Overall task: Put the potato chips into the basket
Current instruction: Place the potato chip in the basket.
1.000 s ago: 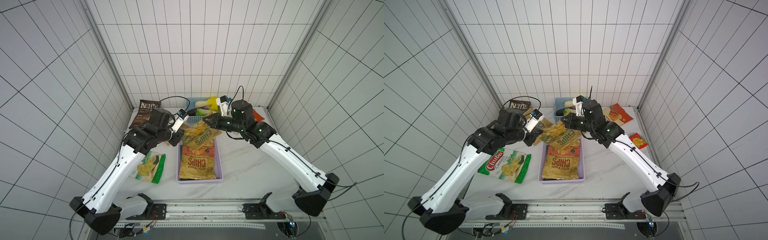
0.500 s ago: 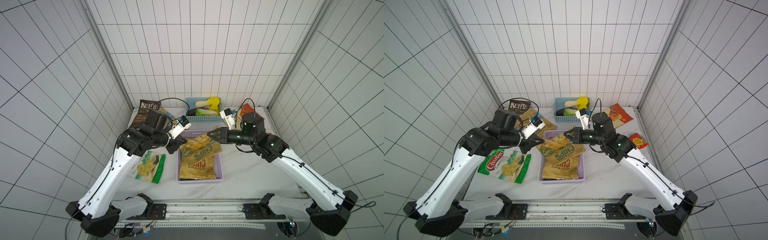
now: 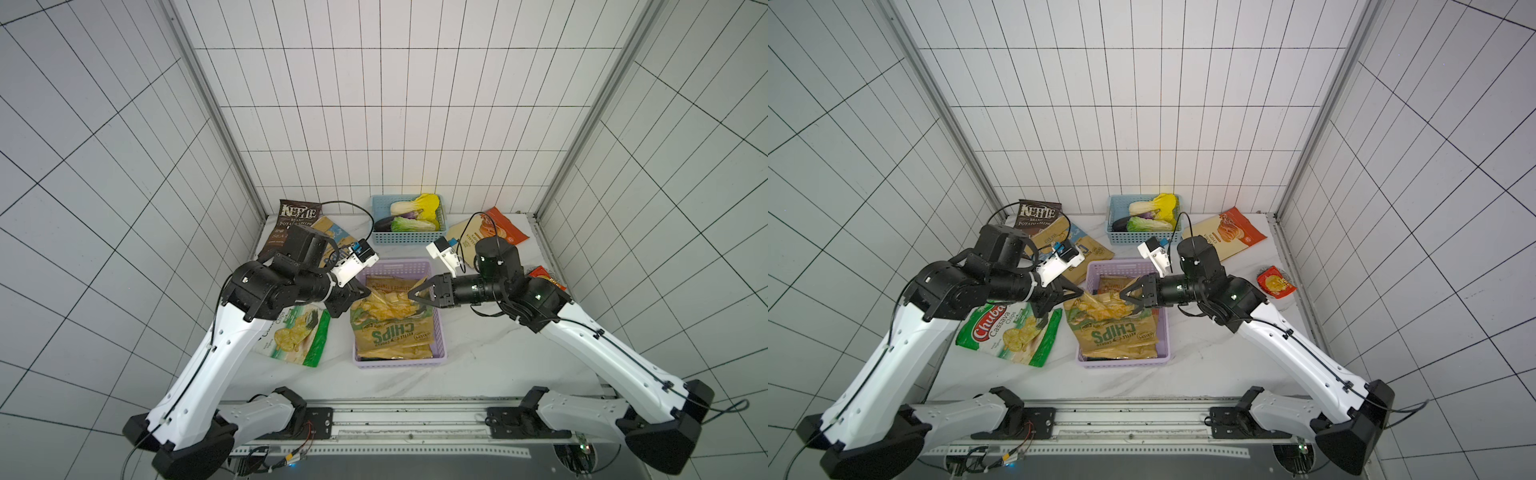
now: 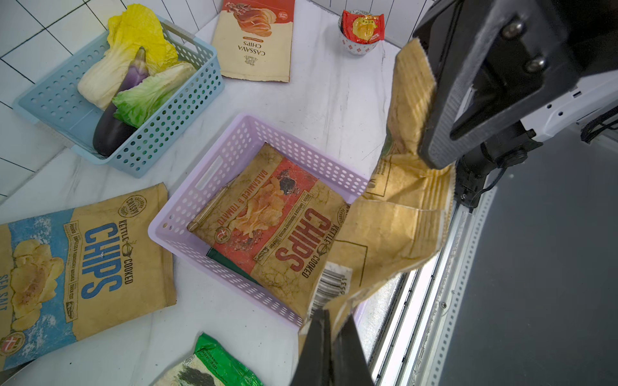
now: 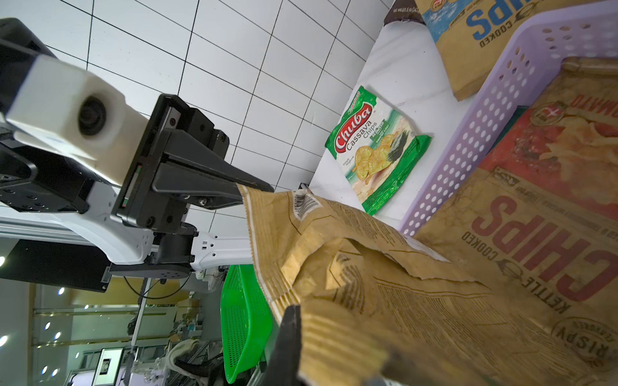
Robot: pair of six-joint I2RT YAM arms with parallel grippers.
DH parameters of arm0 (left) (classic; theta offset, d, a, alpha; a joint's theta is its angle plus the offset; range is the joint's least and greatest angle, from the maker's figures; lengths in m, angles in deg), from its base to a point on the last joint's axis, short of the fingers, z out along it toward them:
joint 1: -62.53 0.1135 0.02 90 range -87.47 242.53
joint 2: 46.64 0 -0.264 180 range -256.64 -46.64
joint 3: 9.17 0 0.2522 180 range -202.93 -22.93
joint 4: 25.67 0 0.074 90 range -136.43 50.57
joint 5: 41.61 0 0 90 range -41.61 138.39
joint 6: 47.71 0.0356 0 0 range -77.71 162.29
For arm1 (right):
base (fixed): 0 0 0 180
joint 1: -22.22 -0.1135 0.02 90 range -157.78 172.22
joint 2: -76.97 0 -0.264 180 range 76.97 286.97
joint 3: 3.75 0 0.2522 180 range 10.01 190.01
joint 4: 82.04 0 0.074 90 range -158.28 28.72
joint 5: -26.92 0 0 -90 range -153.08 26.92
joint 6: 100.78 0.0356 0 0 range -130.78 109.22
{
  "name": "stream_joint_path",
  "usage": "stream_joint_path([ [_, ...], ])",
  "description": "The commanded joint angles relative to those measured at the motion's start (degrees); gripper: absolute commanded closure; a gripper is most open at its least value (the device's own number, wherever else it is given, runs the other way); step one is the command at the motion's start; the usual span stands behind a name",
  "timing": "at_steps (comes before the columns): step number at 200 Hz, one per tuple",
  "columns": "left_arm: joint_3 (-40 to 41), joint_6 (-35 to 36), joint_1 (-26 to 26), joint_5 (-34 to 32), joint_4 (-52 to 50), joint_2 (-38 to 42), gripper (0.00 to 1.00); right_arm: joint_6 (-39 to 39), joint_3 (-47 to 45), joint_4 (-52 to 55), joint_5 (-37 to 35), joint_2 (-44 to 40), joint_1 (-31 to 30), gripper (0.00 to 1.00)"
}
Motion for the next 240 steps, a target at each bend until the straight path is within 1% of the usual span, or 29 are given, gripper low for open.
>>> stream_joint_path([
  [1,-0.1,0.5,0.1,2.5,2.3,1.3,1.0,1.3,-2.8,1.6,2.9,-2.0,-0.8,1.0],
  [27,2.7,-0.5,0.2,1.6,5.3,1.3,1.0,1.1,-4.7,1.8,-0.2,-3.4,-0.8,1.0],
  [47,5.1,-1.9,0.3,-0.2,8.9,0.7,1.0,1.0,-5.6,2.2,-2.5,-2.5,-0.2,1.0],
  [90,9.0,-4.7,0.3,-9.3,17.9,-2.5,1.0,2.7,-4.9,3.3,-6.1,3.4,3.3,1.0],
  [125,12.8,-6.1,0.5,-15.2,25.8,-7.2,1.0,3.7,-1.9,3.2,-8.0,9.9,8.0,1.0],
  [135,13.5,-6.6,0.6,-17.6,27.9,-8.8,1.0,3.7,-0.8,3.2,-8.0,12.0,9.3,0.93],
  [154,14.3,-7.2,1.2,-20.7,31.2,-12.4,1.0,2.2,2.5,3.4,-6.9,16.1,11.3,0.73],
  [172,12.7,-8.7,1.9,-24.1,31.8,-16.5,1.0,0.9,6.1,4.4,-7.7,18.9,12.2,0.62],
  [178,12.1,-9.2,2.5,-24.7,31.9,-17.9,0.97,0.4,7.5,5.1,-8.5,19.6,12.5,0.58],
  [186,11.6,-10.0,3.4,-25.2,32.5,-19.2,0.91,-0.6,9.5,6.3,-9.6,20.4,12.8,0.54],
  [194,11.5,-10.6,4.4,-25.1,33.5,-20.2,0.88,-1.6,11.7,7.9,-11.0,21.2,13.1,0.49],
  [196,11.4,-10.7,4.6,-25.0,33.6,-20.3,0.86,-1.8,12.2,8.4,-11.5,21.4,13.3,0.48],
  [202,11.5,-10.8,5.2,-24.2,33.9,-20.7,0.75,-2.5,13.8,10.0,-12.8,21.9,13.5,0.44],
  [209,11.6,-10.7,5.9,-23.3,34.2,-20.7,0.55,-3.3,15.5,12.0,-14.4,22.4,13.9,0.39],
  [210,11.6,-10.7,6.0,-23.2,34.3,-20.7,0.53,-3.4,15.7,12.2,-14.6,22.4,13.9,0.39],
  [216,11.9,-10.8,6.4,-22.6,34.6,-20.7,0.27,-4.0,16.9,13.8,-16.0,22.7,14.2,0.36],
  [218,12.0,-10.9,6.6,-22.4,34.8,-20.6,0.2,-4.3,17.3,14.2,-16.5,22.8,14.3,0.35],
  [220,12.1,-11.0,6.7,-22.2,34.9,-20.5,0.16,-4.5,17.6,14.7,-17.0,22.9,14.4,0.35],
  [224,12.3,-11.2,7.1,-21.9,35.1,-20.3,0.1,-5.1,18.3,15.5,-18.0,22.9,14.3,0.32],
  [229,12.5,-11.4,7.6,-21.5,35.2,-20.0,0.03,-5.9,19.0,16.3,-19.0,22.9,14.3,0.32],
  [240,12.8,-12.1,8.8,-20.5,35.6,-19.0,0.02,-7.2,19.4,16.8,-19.5,22.8,14.2,0.31],
])
